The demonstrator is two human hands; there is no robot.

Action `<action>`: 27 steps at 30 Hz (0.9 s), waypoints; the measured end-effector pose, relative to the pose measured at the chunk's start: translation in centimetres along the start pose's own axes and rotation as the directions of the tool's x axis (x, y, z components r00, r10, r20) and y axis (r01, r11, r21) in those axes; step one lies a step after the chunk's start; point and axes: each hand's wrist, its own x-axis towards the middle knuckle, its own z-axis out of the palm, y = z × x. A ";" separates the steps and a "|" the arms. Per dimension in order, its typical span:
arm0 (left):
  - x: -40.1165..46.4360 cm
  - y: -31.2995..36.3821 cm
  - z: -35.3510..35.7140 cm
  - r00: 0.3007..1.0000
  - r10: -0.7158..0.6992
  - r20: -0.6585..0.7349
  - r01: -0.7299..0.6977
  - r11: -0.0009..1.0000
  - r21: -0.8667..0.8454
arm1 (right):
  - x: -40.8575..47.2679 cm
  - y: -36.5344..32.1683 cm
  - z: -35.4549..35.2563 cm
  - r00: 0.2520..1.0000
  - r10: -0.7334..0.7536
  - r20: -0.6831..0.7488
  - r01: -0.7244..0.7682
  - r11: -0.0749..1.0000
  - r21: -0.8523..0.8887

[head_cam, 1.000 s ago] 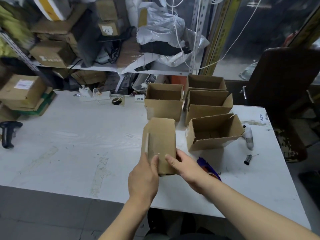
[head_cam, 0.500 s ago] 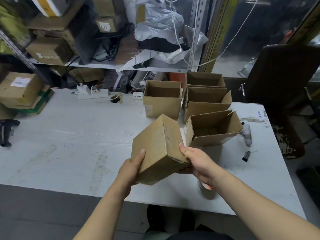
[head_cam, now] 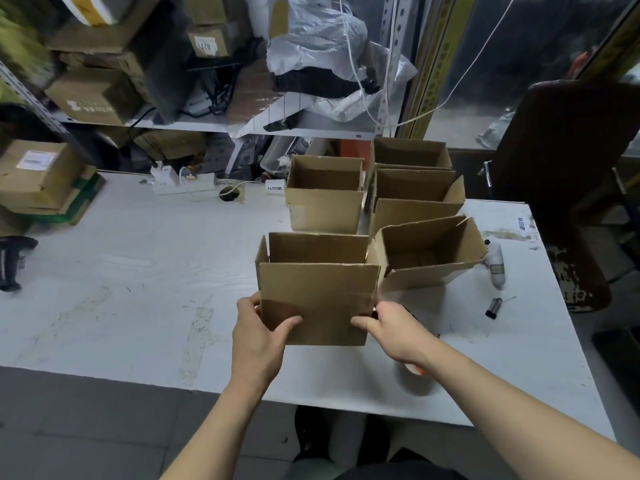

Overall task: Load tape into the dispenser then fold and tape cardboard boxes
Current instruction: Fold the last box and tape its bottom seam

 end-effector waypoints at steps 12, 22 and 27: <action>0.5 -3.7 1.0 0.997 -0.029 0.065 0.020 0.992 0.124 | 0.5 3.3 2.8 0.991 0.091 -0.097 -0.097 0.993 -0.060; 0.8 -7.1 1.6 0.991 -0.037 0.126 0.004 0.967 0.256 | 0.8 6.2 5.1 0.988 0.083 -0.127 -0.067 0.989 0.130; 0.0 -7.5 2.0 0.992 -0.074 0.101 0.046 0.966 0.253 | 0.3 6.0 5.3 0.968 0.154 -0.199 -0.111 0.971 0.211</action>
